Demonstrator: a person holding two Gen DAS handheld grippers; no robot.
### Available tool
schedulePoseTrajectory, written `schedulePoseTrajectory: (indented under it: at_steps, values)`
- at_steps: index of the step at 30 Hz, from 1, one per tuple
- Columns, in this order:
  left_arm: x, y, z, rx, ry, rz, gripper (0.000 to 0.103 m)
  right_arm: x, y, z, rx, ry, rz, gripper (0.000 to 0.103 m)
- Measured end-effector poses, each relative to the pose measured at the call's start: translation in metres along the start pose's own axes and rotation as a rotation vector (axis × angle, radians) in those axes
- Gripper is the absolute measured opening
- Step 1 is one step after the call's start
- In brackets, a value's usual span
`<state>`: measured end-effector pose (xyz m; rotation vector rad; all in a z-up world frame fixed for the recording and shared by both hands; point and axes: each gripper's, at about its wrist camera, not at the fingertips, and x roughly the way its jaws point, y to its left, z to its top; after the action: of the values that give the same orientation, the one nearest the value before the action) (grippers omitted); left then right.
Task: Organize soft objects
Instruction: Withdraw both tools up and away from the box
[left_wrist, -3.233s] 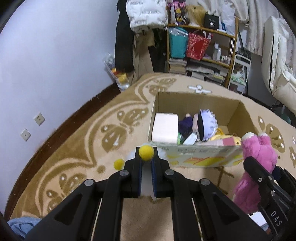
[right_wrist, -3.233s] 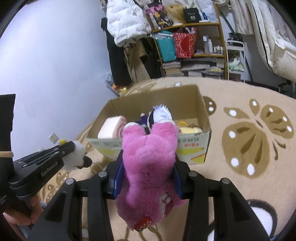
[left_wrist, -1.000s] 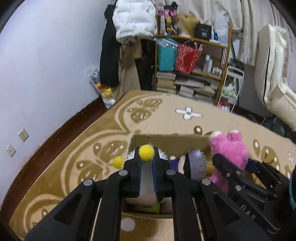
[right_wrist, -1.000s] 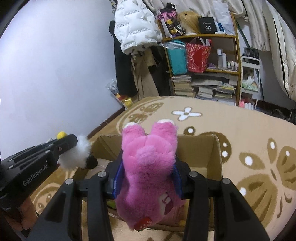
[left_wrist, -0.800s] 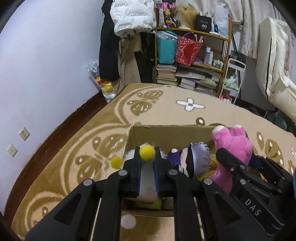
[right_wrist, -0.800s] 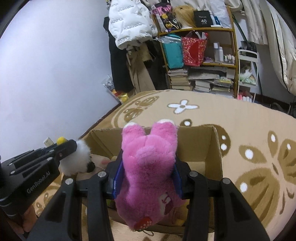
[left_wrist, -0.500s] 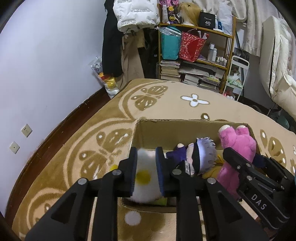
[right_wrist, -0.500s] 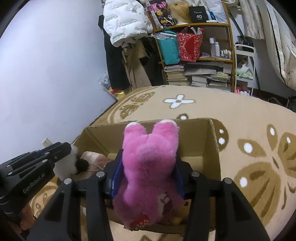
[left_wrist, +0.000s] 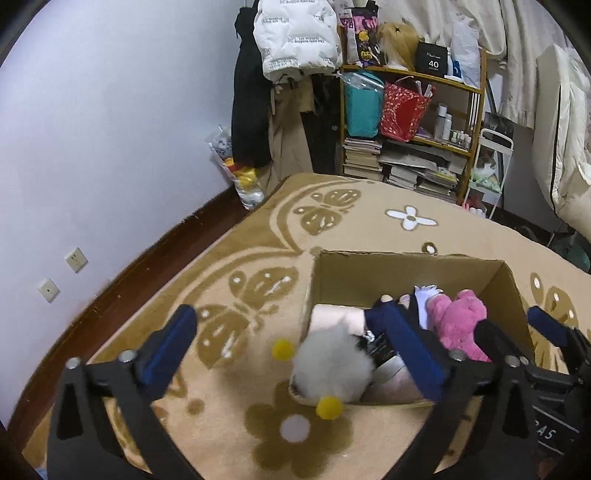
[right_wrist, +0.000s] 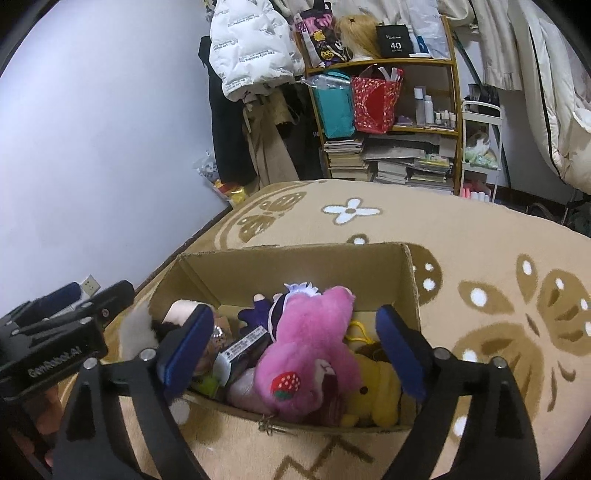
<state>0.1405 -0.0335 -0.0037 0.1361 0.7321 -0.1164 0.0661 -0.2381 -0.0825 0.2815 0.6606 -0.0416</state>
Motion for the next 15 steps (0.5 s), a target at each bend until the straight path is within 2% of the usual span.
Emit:
schedulePoseTrajectory:
  at_steps: [3, 15]
  values:
    - [-0.009, 0.005, -0.001, 0.015, -0.018, 0.034, 0.103, -0.008, 0.000, -0.004, 0.005, -0.011, -0.013, 0.103]
    - [-0.047, 0.018, -0.017, 0.044, -0.030, 0.041, 0.103, -0.042, -0.001, -0.012, 0.025, -0.037, -0.006, 0.103]
